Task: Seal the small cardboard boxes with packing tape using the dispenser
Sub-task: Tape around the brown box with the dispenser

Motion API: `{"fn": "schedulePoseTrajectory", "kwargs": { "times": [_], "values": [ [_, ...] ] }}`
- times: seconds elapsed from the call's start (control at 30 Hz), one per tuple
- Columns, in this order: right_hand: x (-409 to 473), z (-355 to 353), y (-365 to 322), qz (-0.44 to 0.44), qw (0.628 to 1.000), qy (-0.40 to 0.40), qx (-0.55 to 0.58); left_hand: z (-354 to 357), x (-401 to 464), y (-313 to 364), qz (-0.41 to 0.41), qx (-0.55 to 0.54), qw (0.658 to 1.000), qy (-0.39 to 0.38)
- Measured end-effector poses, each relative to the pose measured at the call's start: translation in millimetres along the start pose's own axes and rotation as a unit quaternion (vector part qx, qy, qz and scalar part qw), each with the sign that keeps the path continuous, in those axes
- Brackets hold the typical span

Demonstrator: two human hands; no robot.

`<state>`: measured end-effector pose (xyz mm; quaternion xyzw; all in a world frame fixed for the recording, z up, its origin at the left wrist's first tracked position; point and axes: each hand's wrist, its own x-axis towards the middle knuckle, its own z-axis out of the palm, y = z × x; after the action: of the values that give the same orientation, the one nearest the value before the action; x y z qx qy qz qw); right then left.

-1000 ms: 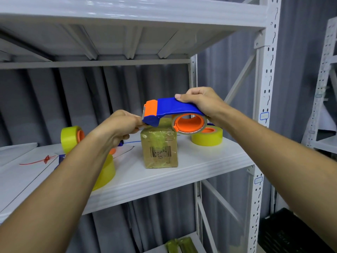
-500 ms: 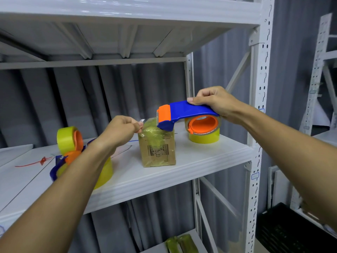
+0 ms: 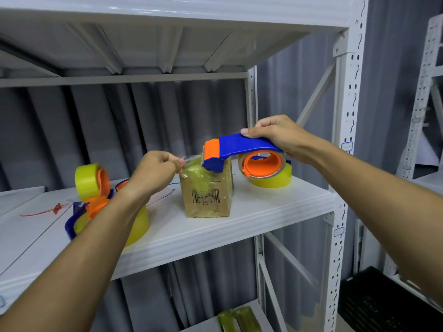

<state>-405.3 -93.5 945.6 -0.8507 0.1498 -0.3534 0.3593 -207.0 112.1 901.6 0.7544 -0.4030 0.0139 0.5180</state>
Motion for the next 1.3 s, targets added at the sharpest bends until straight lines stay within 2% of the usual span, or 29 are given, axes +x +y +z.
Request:
{"fn": "schedulePoseTrajectory", "kwargs": {
  "times": [0.13,0.53,0.7,0.8,0.87,0.9,0.93,0.97,1.2,1.3],
  "values": [
    [4.7,1.9,-6.4,0.008,1.0,-0.001,-0.008,-4.5,2.8,-0.2,-0.002,-0.009,1.0,0.019],
    [18.8,8.4,-11.8,0.088,0.996,-0.033,-0.007,0.0,23.5,-17.4,-0.111,-0.052,0.992,-0.025],
    [22.5,8.7,-11.3,0.105,0.994,-0.038,-0.013,-2.0,26.8,-12.9,-0.126,0.0,0.99,-0.064],
    [23.0,7.6,-9.8,0.109,0.993,-0.036,-0.014,-0.4,24.0,-16.1,-0.054,0.045,0.996,-0.047],
    [22.8,7.5,-8.5,0.112,0.993,-0.037,-0.01,0.4,16.8,-19.4,0.094,0.1,0.991,0.01],
    [22.7,7.4,-7.8,0.113,0.993,-0.038,-0.007,1.8,13.0,-20.6,0.18,0.128,0.975,0.022],
    [22.5,7.6,-7.2,0.113,0.993,-0.038,-0.005,3.4,9.1,-21.6,0.241,0.141,0.96,0.018],
    [22.5,7.6,-6.7,0.114,0.993,-0.038,-0.003,4.6,6.1,-22.3,0.265,0.141,0.954,0.003],
    [20.3,8.8,-4.4,0.12,0.992,-0.036,0.0,2.6,4.4,-36.0,0.257,0.1,0.96,-0.053],
    [18.4,9.5,-4.1,0.117,0.992,-0.04,0.001,5.6,6.4,-37.1,0.241,0.065,0.968,-0.027]
  ]
}}
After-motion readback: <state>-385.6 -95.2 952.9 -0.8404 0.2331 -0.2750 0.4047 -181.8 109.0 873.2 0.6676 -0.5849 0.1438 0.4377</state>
